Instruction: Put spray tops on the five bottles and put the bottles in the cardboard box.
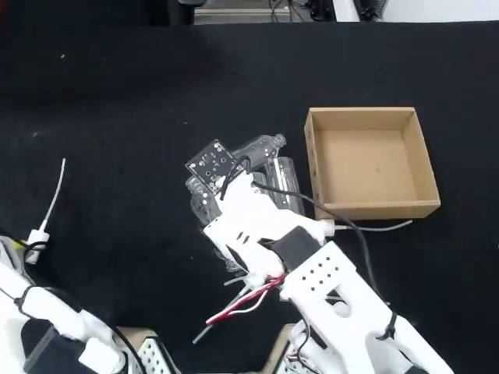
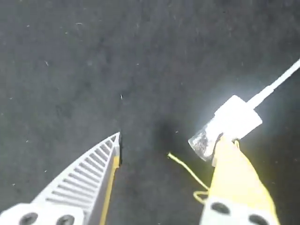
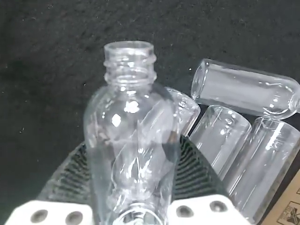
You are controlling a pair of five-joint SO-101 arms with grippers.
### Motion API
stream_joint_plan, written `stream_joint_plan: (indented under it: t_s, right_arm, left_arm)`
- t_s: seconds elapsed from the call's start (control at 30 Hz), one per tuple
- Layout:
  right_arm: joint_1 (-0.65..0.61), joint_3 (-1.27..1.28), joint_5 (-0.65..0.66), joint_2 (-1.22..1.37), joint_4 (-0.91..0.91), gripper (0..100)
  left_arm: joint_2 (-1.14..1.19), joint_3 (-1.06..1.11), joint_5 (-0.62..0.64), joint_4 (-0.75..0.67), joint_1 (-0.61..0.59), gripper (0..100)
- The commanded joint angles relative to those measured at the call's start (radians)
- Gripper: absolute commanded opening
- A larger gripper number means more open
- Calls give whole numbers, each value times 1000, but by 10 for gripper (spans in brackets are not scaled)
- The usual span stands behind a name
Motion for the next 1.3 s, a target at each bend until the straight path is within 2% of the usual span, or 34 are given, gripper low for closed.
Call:
stream_joint_plan:
  t_s: [0.0,0.23,0.5,0.63,0.83,1.13,1.27]
  right_arm:
    - [-11,-8,-8,1,-25,11]
    - [-11,-8,-8,1,-25,11]
    - [-11,-8,-8,1,-25,11]
    - [-11,-8,-8,1,-25,11]
    - [-11,-8,-8,1,-25,11]
    - [-11,-8,-8,1,-25,11]
    - [-11,-8,-8,1,-25,11]
  left_arm:
    - [-3,-38,-43,-3,-41,297]
    - [-5,-74,-137,107,-58,297]
    - [-3,-59,-147,117,-12,297]
    - [-3,-10,-146,23,16,297]
    - [-3,68,-149,-149,-5,299]
    - [-3,65,-138,-281,-27,297]
    - [-3,48,-35,-275,-22,298]
